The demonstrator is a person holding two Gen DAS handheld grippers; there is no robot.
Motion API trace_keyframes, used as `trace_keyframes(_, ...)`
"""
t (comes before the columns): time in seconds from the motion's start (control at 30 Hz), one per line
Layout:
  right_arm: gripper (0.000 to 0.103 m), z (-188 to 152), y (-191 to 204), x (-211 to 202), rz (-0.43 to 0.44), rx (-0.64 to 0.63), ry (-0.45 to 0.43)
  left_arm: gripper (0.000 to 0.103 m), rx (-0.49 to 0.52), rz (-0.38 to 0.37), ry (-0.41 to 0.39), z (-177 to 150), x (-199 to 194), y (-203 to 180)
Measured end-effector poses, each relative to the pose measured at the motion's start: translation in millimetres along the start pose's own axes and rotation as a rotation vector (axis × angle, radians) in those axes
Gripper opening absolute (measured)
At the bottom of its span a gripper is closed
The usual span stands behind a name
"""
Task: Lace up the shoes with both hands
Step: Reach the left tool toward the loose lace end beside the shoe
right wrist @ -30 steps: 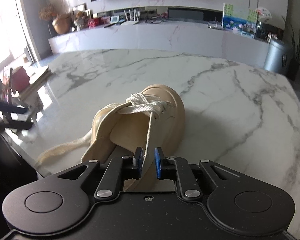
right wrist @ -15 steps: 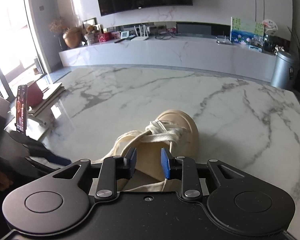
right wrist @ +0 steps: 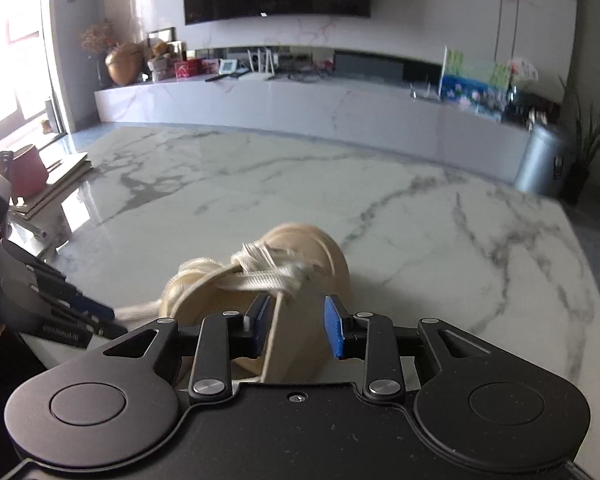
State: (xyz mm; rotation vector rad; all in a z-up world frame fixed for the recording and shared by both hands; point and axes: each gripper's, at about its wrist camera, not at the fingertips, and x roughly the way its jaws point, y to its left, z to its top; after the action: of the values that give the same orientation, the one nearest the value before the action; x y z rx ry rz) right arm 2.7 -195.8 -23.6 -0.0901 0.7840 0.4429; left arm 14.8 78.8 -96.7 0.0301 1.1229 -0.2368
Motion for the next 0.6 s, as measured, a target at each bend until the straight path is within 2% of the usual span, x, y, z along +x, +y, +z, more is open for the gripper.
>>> trace_keyframes(0.07,0.029,1,-4,5,0.017,0.033,0.017,0.027,-0.004,0.013,-0.007,6,3,0)
trace_keyframes(0.33,0.029,0,4,13,0.049,0.002,0.041,0.028,-0.010,0.044,-0.031,25,14,4)
trace_keyframes(0.47,0.029,1,6,13,0.061,-0.012,0.043,0.034,-0.021,0.052,-0.043,34,20,7)
trace_keyframes(0.6,0.029,1,6,14,0.052,-0.028,0.047,0.038,-0.118,0.023,-0.046,39,21,17)
